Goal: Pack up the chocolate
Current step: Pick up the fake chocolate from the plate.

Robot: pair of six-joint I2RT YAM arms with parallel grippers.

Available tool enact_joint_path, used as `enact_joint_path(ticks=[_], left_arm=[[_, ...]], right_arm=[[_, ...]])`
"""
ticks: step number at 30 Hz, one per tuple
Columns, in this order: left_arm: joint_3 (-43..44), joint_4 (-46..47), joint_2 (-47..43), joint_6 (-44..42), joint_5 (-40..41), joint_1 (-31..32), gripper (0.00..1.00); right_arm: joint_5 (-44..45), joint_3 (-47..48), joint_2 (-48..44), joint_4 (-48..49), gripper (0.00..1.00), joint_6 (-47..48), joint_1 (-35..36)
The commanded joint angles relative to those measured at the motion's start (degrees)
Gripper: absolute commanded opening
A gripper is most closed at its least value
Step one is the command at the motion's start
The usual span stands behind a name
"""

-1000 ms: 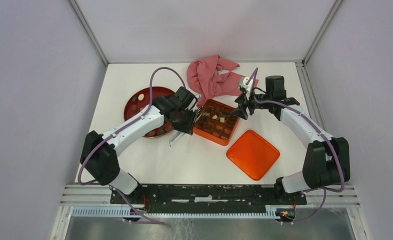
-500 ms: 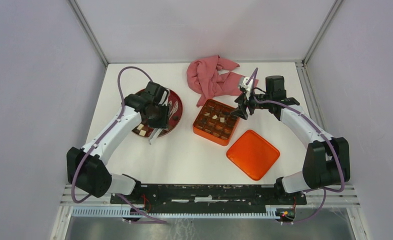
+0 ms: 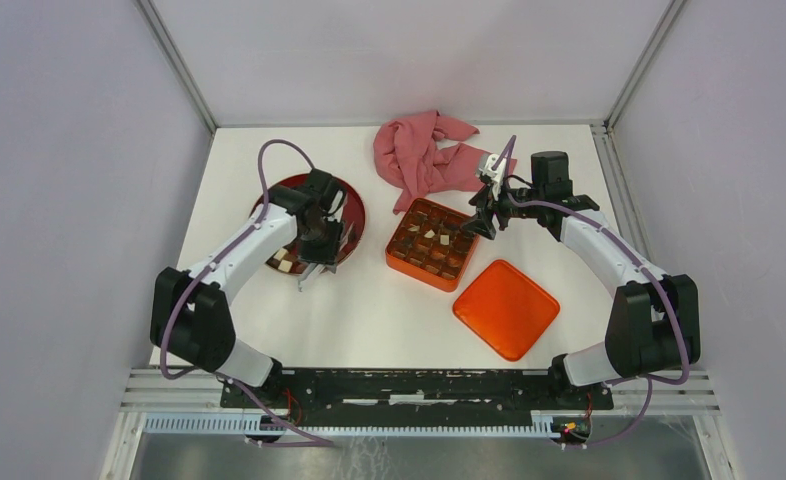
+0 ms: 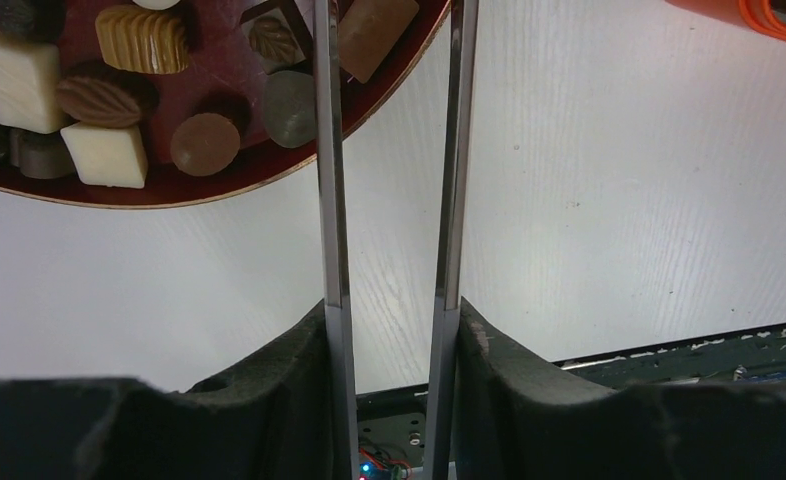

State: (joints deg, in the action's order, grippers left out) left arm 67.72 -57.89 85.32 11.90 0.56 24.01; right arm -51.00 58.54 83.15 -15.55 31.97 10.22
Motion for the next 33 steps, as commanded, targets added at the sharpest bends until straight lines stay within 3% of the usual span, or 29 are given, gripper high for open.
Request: enact_joint_path(ticks=[1, 8, 16, 33], left_arm=[[1.9, 2.0, 1.7, -3.1, 1.2, -0.2, 0.45], [3.1, 2.3, 3.9, -3.5, 2.2, -0.2, 0.45], [3.7, 2.7, 5.3, -3.6, 1.7, -0.2, 0.45], [5.2, 0.1, 7.1, -3.2, 0.9, -0.5, 0.45]], right_arm=[[-1.4, 1.5, -0.1, 0.0, 0.7, 0.8, -0.3], [-0.4, 1.3, -0.2, 0.7, 0.69, 0.0, -0.3], [12.3, -1.3, -2.3, 8.9, 0.69, -8.4, -0.3], [10.1, -0.9, -2.4, 7.6, 0.69, -6.9, -0.3]])
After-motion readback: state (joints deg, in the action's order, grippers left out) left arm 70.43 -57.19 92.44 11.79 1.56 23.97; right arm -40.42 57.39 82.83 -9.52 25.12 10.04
